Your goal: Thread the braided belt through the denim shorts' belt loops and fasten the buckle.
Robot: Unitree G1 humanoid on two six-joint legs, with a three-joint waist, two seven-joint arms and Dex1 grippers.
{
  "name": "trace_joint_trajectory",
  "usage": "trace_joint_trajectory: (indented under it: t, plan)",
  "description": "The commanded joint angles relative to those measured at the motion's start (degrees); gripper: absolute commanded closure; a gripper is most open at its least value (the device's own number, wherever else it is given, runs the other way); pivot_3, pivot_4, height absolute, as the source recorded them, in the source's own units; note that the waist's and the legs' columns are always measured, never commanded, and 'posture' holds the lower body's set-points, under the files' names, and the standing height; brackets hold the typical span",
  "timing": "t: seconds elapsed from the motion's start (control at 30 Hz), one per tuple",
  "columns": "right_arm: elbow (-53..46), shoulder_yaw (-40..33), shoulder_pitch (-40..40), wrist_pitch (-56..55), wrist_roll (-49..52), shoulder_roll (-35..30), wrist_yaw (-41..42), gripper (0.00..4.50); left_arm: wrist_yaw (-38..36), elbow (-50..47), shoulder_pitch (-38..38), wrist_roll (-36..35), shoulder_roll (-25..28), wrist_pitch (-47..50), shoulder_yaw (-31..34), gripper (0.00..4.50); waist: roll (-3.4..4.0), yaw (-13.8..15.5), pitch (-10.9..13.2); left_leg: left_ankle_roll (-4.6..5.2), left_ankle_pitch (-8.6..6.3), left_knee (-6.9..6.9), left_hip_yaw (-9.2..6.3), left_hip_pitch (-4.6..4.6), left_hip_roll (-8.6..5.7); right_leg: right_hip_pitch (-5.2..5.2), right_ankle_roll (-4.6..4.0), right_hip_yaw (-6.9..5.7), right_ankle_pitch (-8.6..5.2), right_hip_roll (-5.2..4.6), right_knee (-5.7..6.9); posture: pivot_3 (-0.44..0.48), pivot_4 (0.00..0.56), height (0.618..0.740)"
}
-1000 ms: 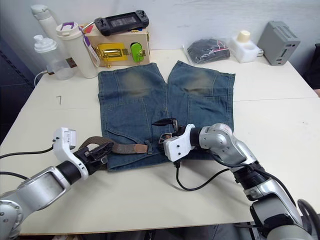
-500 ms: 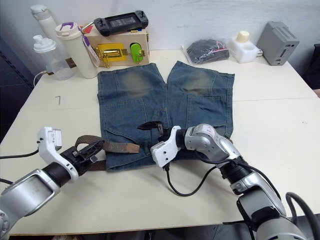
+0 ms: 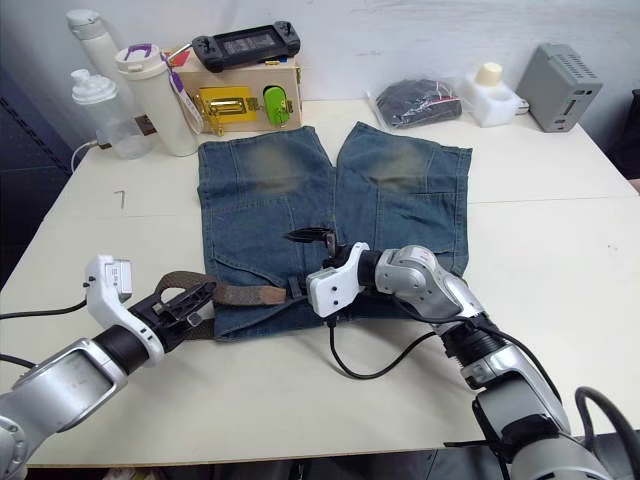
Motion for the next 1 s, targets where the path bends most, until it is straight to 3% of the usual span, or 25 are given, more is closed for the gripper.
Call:
trace_joint_trajectory:
  t: [0.03,0.2,0.43,0.63,1.0]
  plan:
    - [-2.1,-3.8,0.5,0.5,2.4,-3.8,1.3,0.07,0.7,-0.6,-2.0,0.0,-1.0,-1.4,-1.3,4.5,0.0,0.1,0.0,0.0,0.0,0.04,-0.01,-0.04,-0.01,0.0,0.0,0.01,0.0,0.0,0.01,0.0,0.15,0.645]
    - [-6.1,-6.9,2.1,3.7,8.9,-7.8,5.4,0.07,0.8,0.2,-3.2,0.9,-1.9,-1.3,-3.3,4.5,0.0,0.1,0.0,0.02,-0.02,0.14,-0.02,-0.11,-0.01,-0.02,0.0,-0.01,-0.01,-0.01,0.02,0.0,0.15,0.645]
    - [-19.7,-11.9,9.9,20.3,27.7,-15.4,18.8,0.07,0.0,2.3,-5.0,2.2,-3.9,-0.8,-6.0,4.5,0.08,0.4,0.0,0.06,-0.04,0.43,-0.29,-0.54,0.0,-0.08,-0.09,-0.04,-0.07,0.1,-0.14,0.0,0.15,0.645]
    - [-29.8,-14.5,14.4,37.6,39.7,-18.6,23.9,0.07,-1.0,3.9,-8.1,3.1,-6.0,0.5,-9.3,4.5,0.17,0.3,-0.1,0.06,-0.04,0.42,-0.26,-0.62,0.17,0.02,-0.13,-0.06,-0.12,0.16,-0.59,0.0,0.15,0.645]
    - [-31.5,-17.9,13.6,47.8,44.9,-19.0,26.4,0.07,-2.7,5.7,-9.7,6.0,-6.6,2.5,-10.2,4.5,0.21,0.9,-0.1,0.06,-0.04,0.38,-0.18,-0.62,0.24,0.09,-0.13,-0.05,-0.13,0.18,-0.85,0.0,0.15,0.645]
